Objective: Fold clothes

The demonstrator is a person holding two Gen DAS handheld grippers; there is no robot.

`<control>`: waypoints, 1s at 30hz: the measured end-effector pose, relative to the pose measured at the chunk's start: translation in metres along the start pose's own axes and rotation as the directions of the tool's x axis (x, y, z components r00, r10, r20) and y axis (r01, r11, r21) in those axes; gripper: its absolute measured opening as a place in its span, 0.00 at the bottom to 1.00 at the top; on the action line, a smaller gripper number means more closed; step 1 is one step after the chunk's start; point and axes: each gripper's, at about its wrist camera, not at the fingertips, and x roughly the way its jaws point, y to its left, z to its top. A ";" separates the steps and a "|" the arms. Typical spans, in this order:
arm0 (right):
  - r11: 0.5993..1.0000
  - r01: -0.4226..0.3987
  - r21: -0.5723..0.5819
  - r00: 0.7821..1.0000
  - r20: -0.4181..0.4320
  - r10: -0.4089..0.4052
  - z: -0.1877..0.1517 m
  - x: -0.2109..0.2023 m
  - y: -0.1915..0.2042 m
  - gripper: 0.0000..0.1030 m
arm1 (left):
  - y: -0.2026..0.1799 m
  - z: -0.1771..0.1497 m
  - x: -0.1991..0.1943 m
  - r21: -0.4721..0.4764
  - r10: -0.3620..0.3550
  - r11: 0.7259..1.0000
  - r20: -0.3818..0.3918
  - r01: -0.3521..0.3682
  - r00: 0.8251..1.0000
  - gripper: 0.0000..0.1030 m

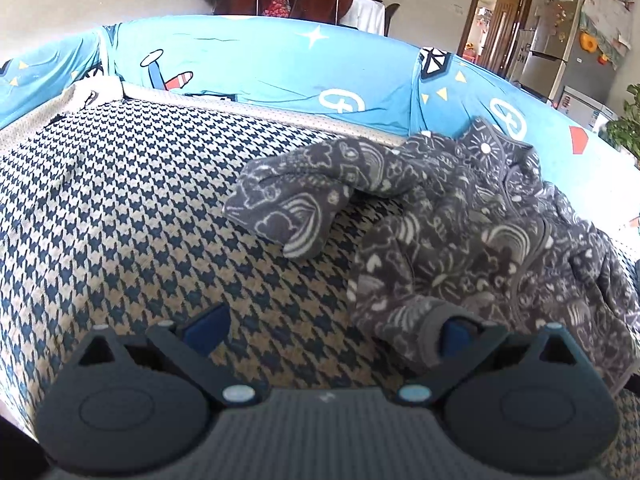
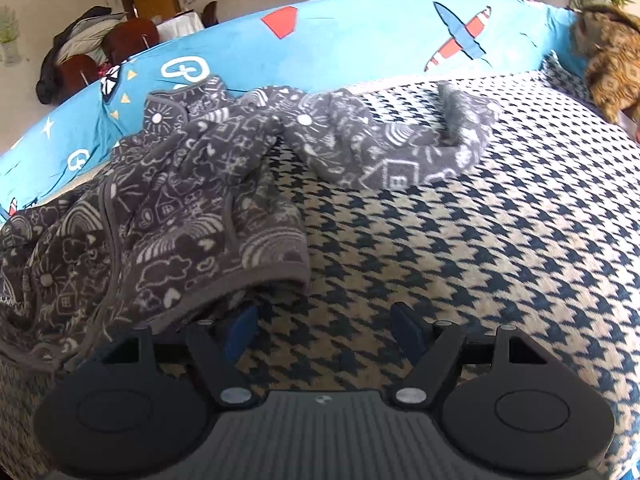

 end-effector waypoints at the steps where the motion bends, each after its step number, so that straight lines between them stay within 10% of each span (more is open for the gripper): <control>1: 1.000 0.007 -0.007 1.000 0.014 -0.007 0.001 0.001 0.003 0.71 | -0.001 0.002 0.001 -0.001 0.005 1.000 0.005 -0.005 1.000 1.00; 30: 0.979 0.185 -0.082 0.966 0.196 -0.166 0.008 0.021 0.043 0.72 | 0.005 0.019 0.023 -0.092 0.038 0.995 0.001 -0.038 0.999 1.00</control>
